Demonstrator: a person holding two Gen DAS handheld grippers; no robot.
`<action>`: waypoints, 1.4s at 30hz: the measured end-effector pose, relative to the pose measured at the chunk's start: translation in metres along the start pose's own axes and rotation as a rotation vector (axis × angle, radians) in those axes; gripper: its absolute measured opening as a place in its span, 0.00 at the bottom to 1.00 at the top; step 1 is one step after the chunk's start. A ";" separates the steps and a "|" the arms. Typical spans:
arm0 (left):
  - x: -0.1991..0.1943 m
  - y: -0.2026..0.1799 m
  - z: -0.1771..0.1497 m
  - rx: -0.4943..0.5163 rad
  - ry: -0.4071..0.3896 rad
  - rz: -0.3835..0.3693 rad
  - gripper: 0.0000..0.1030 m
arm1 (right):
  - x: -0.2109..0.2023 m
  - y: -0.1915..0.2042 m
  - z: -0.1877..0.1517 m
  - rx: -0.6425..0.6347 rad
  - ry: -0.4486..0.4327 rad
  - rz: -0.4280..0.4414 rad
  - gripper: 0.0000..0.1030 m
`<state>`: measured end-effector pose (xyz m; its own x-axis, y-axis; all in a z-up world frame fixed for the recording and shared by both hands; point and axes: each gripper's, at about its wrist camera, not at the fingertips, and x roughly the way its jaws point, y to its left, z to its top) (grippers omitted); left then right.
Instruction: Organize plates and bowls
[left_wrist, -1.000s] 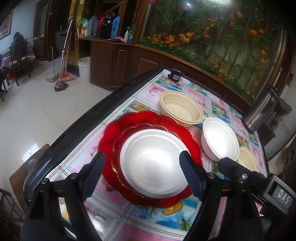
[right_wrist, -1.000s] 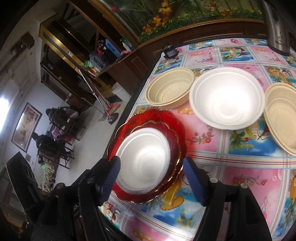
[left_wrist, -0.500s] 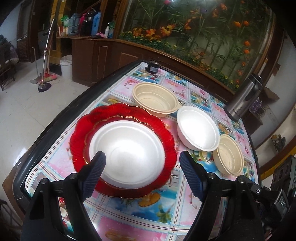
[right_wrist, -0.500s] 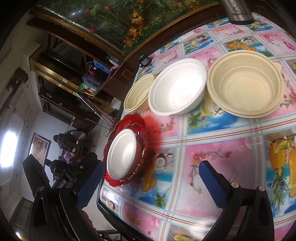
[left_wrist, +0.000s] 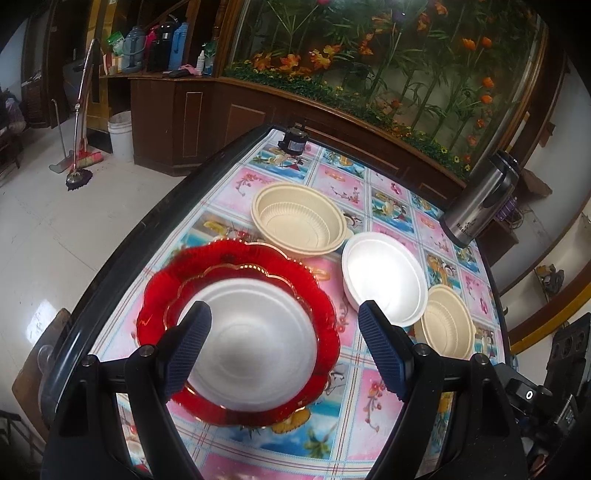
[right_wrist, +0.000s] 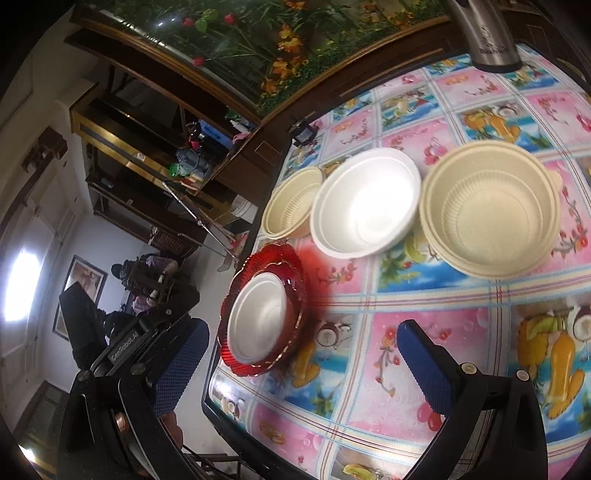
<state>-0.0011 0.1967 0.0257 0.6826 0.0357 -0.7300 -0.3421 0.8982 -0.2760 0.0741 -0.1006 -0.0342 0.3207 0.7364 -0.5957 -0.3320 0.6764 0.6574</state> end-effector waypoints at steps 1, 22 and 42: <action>0.001 -0.001 0.004 0.002 0.001 -0.002 0.80 | 0.000 0.004 0.004 -0.014 0.001 0.001 0.99; 0.101 0.014 0.098 -0.053 0.205 -0.036 0.80 | 0.112 0.062 0.148 -0.128 0.179 -0.044 0.96; 0.201 0.031 0.110 -0.138 0.356 -0.027 0.80 | 0.252 0.010 0.189 -0.172 0.382 -0.262 0.75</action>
<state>0.1968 0.2796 -0.0609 0.4338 -0.1631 -0.8861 -0.4273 0.8286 -0.3618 0.3195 0.0894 -0.0903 0.0751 0.4717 -0.8786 -0.4360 0.8079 0.3965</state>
